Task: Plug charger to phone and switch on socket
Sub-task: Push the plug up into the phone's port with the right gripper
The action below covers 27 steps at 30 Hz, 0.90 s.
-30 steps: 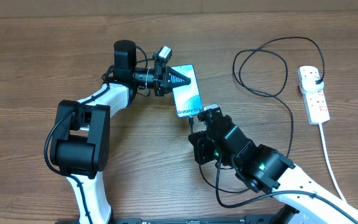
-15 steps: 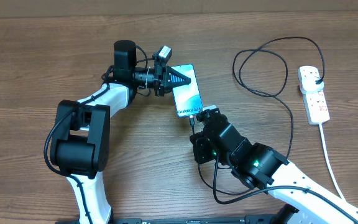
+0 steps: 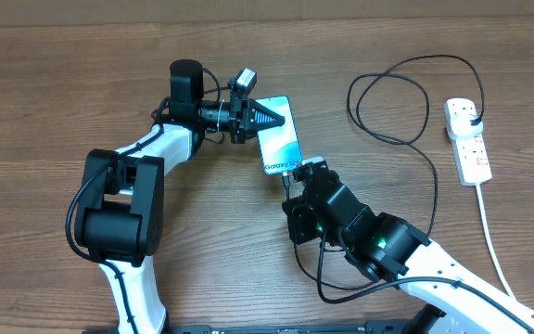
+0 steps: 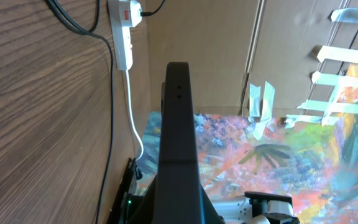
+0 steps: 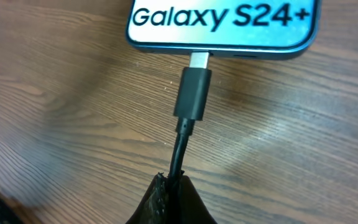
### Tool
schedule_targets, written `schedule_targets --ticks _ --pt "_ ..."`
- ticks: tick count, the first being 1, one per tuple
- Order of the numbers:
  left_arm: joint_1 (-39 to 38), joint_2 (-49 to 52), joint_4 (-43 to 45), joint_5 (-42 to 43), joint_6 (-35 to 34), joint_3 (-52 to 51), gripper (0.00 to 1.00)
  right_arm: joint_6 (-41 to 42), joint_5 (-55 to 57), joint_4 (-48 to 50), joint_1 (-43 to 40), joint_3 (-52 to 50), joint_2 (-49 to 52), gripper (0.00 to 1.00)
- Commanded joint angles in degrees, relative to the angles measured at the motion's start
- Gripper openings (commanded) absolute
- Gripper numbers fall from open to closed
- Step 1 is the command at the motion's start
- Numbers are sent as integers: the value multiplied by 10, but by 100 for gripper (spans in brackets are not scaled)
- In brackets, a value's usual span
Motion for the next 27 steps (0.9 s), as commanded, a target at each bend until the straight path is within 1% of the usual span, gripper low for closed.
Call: schedule_targets --ticks 1,4,9,17,20,27 --pt "-5 1 1 53 -2 11 4 62 17 14 -4 14 -2 4" --pt "-5 1 1 53 -2 11 4 91 18 14 -4 14 -2 4" --pt "-5 1 1 53 -2 11 4 90 18 15 -8 14 -2 4" --pt "-5 1 1 53 0 11 4 81 23 20 -40 13 -2 4" --pt "-5 1 1 53 0 11 4 53 11 34 -41 13 -2 4" --pt "-5 1 0 53 -5 11 4 54 0 23 -40 13 0 4"
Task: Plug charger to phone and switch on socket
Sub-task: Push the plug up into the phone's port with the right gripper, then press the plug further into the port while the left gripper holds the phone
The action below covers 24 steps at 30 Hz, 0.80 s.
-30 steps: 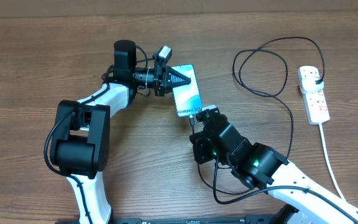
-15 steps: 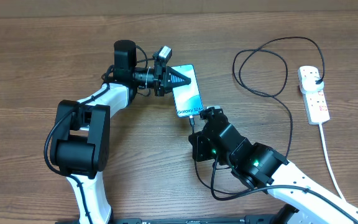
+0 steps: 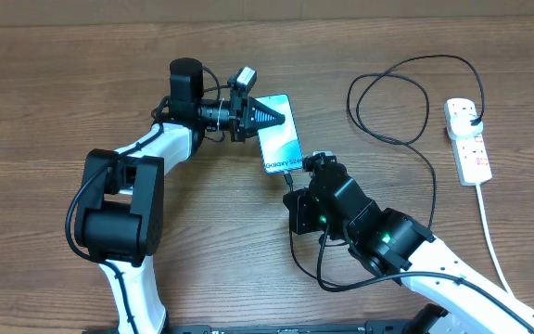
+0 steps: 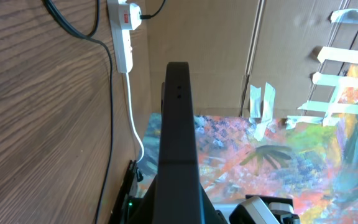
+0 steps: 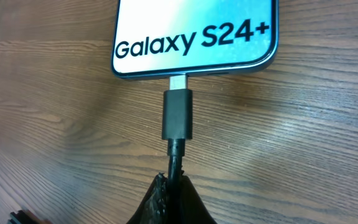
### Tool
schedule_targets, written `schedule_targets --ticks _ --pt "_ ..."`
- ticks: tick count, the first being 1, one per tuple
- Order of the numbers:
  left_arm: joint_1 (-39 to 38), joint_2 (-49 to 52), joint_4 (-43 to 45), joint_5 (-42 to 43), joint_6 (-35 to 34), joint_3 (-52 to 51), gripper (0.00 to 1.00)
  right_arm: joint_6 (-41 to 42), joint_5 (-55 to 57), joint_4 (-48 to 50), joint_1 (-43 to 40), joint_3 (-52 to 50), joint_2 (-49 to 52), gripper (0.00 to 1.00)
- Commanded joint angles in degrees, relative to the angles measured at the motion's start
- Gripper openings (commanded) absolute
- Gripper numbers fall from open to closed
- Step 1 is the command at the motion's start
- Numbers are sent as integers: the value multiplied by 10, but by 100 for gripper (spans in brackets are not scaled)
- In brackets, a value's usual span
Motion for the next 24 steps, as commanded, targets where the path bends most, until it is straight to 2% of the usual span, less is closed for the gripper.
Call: schedule_targets --ticks 1,5,24 --pt "-5 1 0 56 -11 7 4 -7 19 1 -12 13 1 4" --pt "-5 1 0 56 -31 7 4 -7 20 -16 -12 12 4 4" --pt "-2 1 0 36 -30 7 4 -20 20 4 -3 12 4 4"
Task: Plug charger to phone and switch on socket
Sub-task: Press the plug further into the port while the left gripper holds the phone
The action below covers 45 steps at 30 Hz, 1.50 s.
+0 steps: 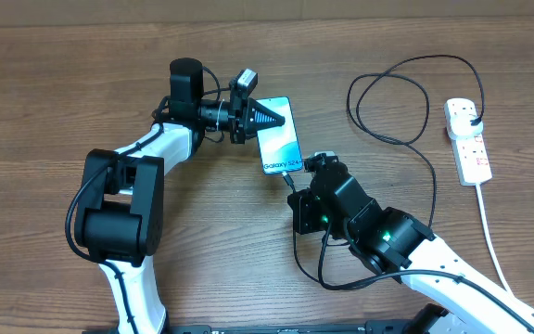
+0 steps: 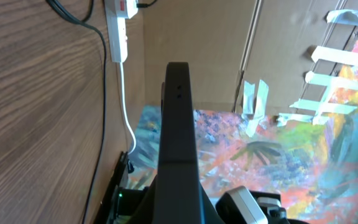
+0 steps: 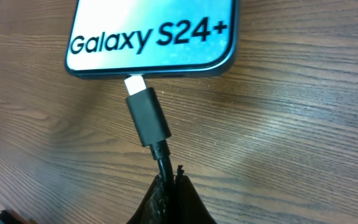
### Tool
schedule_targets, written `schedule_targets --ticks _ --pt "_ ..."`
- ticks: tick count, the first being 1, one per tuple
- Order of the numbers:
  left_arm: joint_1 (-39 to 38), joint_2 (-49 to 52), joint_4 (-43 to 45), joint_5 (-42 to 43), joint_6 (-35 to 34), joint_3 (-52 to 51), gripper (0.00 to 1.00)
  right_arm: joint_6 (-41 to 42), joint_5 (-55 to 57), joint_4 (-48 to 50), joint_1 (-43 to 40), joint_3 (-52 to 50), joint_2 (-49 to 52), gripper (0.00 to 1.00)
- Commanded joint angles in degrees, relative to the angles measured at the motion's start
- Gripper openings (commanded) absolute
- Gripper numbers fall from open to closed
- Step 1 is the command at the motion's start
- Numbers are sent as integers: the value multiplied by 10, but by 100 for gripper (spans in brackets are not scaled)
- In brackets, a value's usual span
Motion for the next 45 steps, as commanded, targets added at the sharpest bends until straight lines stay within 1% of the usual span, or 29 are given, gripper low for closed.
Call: schedule_targets --ticks 1,9,12,23,29,32,35,37,40,42,45 --pt "-2 1 1 15 -2 7 4 -3 15 21 6 12 2 4" --pt "-3 1 1 15 -2 7 4 -5 16 41 10 12 2 4" --pt "-3 1 1 22 -1 7 4 -33 16 37 10 12 2 4" --pt "-3 1 1 34 -1 7 4 -35 18 31 10 12 13 4" --pt "-6 1 1 38 47 7 3 -35 22 56 10 12 21 4" --pt "-10 1 1 38 49 7 4 -38 28 61 9 12 21 4" --pt "-13 1 1 39 69 7 4 -50 33 59 9 12 21 4" --pt "-14 1 1 39 72 7 4 -50 33 59 9 12 21 7" --pt "-13 1 1 38 72 7 4 -50 37 56 9 12 21 9" --pt "-13 1 1 38 72 7 4 -50 37 47 9 12 21 15" --pt "-12 1 2 38 73 7 4 -50 37 30 9 12 21 22"
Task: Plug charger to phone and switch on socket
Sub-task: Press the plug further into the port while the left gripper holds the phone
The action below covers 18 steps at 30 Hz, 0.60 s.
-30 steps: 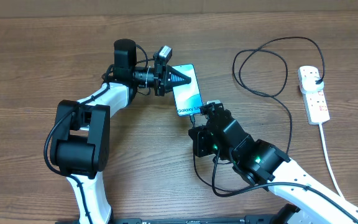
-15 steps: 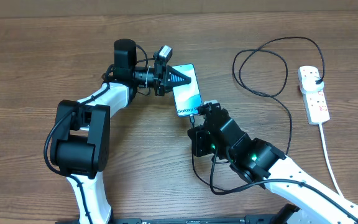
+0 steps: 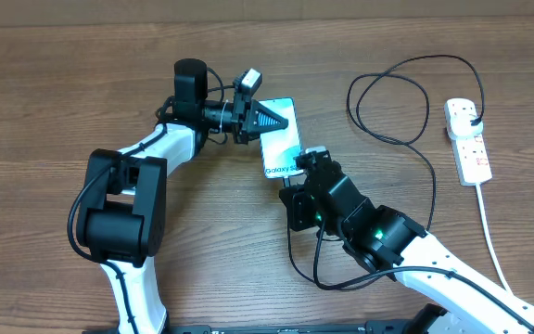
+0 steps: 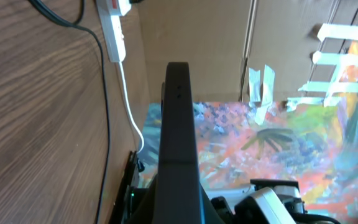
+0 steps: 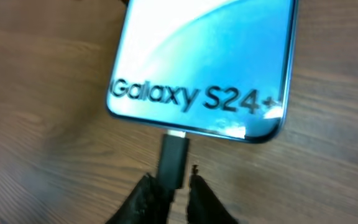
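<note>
The phone (image 3: 284,148), its lit screen reading Galaxy S24+ (image 5: 197,62), lies on the wooden table. My left gripper (image 3: 272,116) is turned on its side and shut on the phone's top end. In the left wrist view only a dark edge-on bar (image 4: 178,124) shows. The black charger plug (image 5: 174,155) stands straight against the phone's bottom edge, with a short piece of metal tip showing. My right gripper (image 5: 174,186) has its fingers parted round the plug's rear end. The white socket strip (image 3: 467,141) lies at the far right.
The black charger cable (image 3: 406,93) loops across the table's right half from the strip's plug to my right arm. The strip's white lead (image 3: 489,241) runs down toward the front edge. A cardboard wall (image 4: 197,50) stands beyond the table.
The right gripper's fingers were shut on the cable behind a tilted plug. Now they are parted round the plug's body, closer to the phone. The plug is straight, and the phone sits slightly further right.
The left gripper kept hold of the phone's top end throughout. The right gripper first held the cable with the plug's tip at the phone's port, still straight a moment later, then tilted left. Now the plug is straight at the port and the fingers are parted.
</note>
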### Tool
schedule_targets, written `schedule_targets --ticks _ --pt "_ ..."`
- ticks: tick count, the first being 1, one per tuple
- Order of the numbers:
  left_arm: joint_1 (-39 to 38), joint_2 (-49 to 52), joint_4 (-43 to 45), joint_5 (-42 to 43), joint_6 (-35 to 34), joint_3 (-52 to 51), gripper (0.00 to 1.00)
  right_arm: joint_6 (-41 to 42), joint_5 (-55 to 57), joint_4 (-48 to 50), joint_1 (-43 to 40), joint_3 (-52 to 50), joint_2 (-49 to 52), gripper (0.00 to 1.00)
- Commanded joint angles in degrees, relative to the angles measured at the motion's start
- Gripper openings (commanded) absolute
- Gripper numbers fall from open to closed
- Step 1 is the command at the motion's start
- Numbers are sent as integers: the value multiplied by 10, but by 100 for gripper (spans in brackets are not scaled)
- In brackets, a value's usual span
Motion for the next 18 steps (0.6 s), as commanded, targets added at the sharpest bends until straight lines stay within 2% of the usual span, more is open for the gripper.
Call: schedule_targets --ticks 1,3,5,7,8,10,14,18 --pt "-2 1 5 30 15 7 4 -3 14 -11 -1 12 0 24" --pt "-1 1 8 30 34 7 4 -3 13 -19 -1 13 0 30" --pt "-1 1 8 29 62 7 4 -4 9 -25 -1 14 -3 45" --pt "-1 1 8 28 92 7 4 -4 6 -28 -1 14 -11 54" --pt "-1 1 8 23 106 7 4 -4 6 -31 -1 14 -20 63" --pt "-1 1 8 17 123 7 4 -4 6 -37 -1 14 -34 65" --pt "-1 1 8 10 148 7 4 -4 7 -47 -1 13 -60 76" --pt "-1 1 8 6 173 7 4 -4 25 -45 -1 11 -52 78"
